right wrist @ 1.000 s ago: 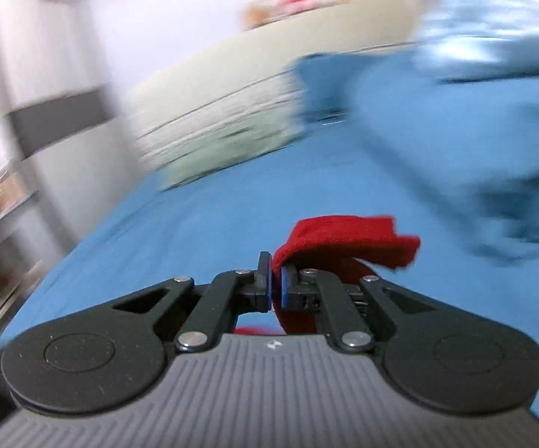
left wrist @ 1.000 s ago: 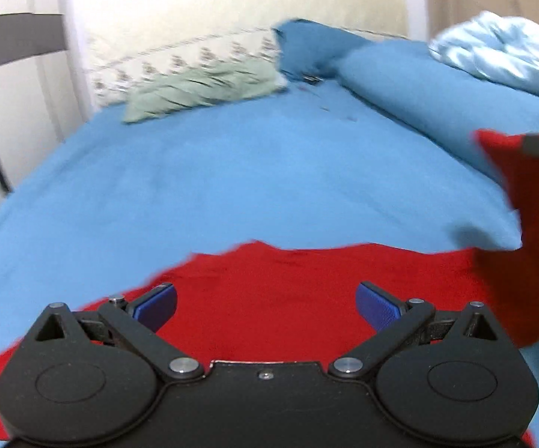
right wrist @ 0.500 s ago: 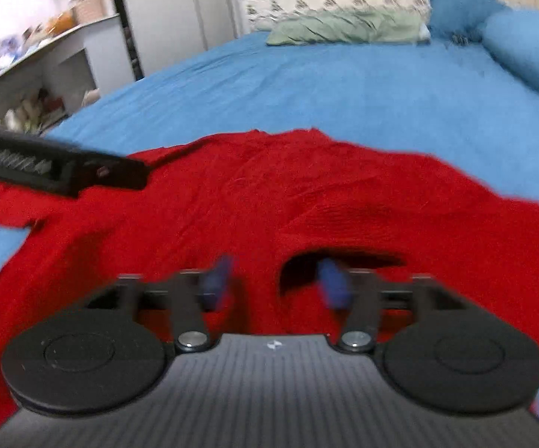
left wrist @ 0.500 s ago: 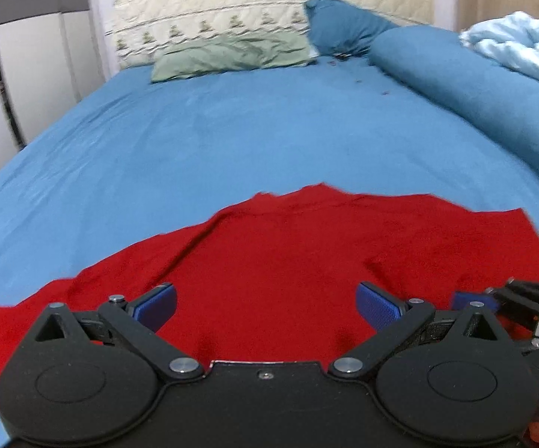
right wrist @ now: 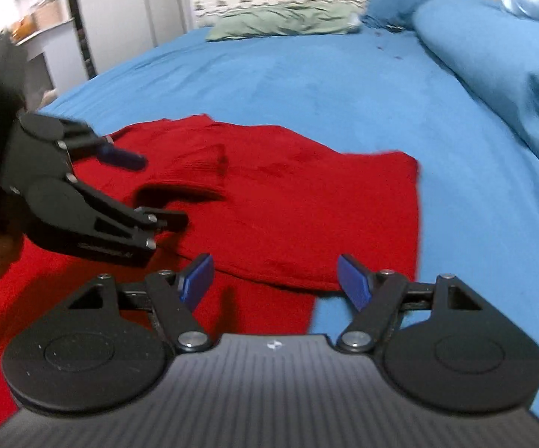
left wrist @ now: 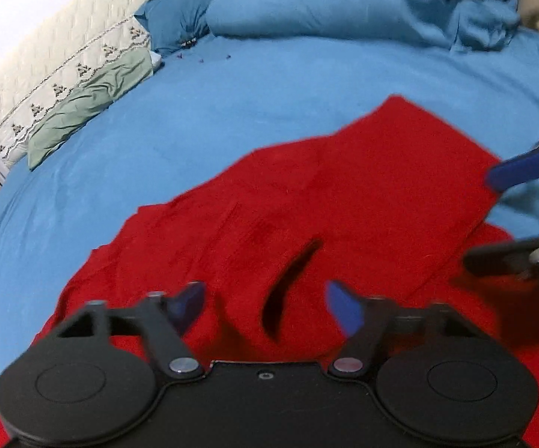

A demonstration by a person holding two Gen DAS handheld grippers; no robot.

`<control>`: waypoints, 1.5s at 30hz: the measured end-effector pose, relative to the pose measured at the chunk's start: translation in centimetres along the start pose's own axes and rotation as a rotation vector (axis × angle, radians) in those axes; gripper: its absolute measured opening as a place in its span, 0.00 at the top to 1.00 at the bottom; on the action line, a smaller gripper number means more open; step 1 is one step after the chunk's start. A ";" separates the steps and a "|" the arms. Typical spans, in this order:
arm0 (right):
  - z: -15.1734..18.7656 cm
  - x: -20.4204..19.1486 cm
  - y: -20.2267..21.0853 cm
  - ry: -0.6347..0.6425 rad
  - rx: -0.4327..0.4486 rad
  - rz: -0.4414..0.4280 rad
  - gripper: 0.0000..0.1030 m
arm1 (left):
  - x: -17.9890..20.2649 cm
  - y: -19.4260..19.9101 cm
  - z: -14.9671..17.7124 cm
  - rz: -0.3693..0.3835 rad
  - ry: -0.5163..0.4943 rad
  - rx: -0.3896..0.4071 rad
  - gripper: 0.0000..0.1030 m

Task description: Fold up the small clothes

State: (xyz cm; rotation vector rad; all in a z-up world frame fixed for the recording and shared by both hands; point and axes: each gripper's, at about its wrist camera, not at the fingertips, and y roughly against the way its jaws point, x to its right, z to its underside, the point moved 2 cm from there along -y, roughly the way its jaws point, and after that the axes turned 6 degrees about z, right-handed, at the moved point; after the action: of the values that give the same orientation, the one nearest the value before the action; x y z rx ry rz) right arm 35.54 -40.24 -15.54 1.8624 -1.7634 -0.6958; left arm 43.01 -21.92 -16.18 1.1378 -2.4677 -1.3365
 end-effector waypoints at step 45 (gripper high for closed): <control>1.8 -2.4 -1.6 0.043 0.003 0.174 0.00 | -19.1 11.5 13.8 -0.128 0.825 0.435 0.97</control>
State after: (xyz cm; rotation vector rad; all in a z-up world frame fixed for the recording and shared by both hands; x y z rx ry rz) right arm 35.49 -37.73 -17.90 1.6883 -1.8723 -0.5835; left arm 44.28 3.80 -11.25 1.5414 -2.0818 -0.2062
